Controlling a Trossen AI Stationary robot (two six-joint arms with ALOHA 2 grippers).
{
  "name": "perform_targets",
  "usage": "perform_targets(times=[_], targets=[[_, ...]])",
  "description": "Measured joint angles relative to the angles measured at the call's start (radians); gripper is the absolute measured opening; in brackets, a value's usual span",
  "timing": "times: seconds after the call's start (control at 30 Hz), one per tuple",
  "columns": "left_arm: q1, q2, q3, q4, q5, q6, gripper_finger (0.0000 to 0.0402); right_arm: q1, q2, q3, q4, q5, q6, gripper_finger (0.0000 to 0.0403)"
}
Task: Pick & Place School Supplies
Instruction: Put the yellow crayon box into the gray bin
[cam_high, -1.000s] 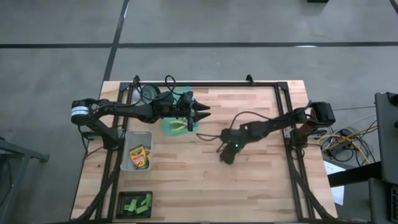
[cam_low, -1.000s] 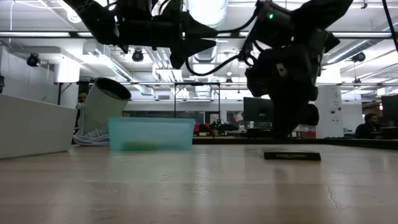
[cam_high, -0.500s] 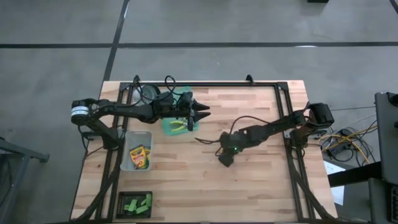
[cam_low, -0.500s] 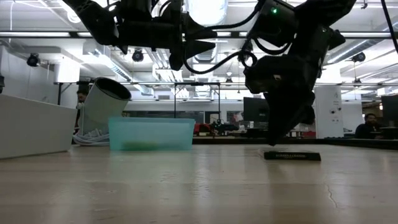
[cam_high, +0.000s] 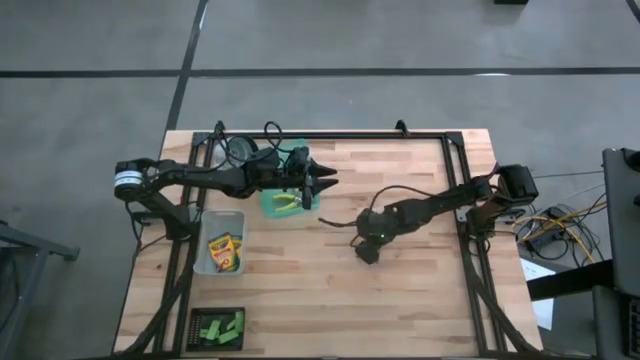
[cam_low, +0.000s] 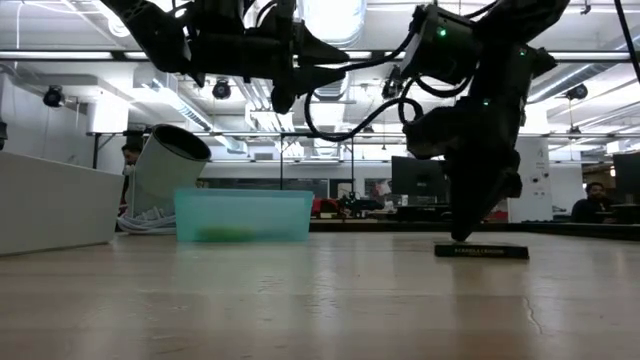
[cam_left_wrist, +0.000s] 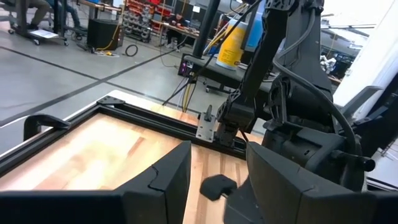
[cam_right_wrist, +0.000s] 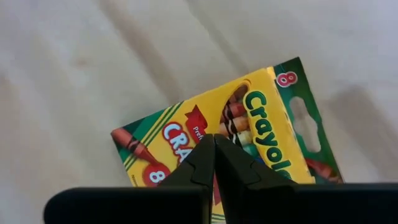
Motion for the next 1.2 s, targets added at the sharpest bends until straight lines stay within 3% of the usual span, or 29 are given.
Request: perform_targets(times=[0.17, 0.27, 0.53, 1.2], targets=[[0.000, 0.000, 0.000, -0.001, -0.002, 0.000, 0.0161, 0.004, 0.006, -0.006, 0.092, -0.126, -0.085, 0.0008], [0.000, 0.000, 0.000, -0.005, -0.002, 0.000, 0.0161, 0.003, 0.031, -0.007, 0.138, -0.149, -0.109, 0.0008], [0.000, 0.000, 0.000, -0.054, -0.002, -0.013, 0.0161, 0.001, 0.180, 0.002, 0.324, -0.354, -0.111, 0.0008], [0.000, 0.000, 0.000, -0.085, -0.002, -0.024, 0.0161, -0.051, 0.195, 0.053, 0.453, -0.253, -0.283, 0.0008]])
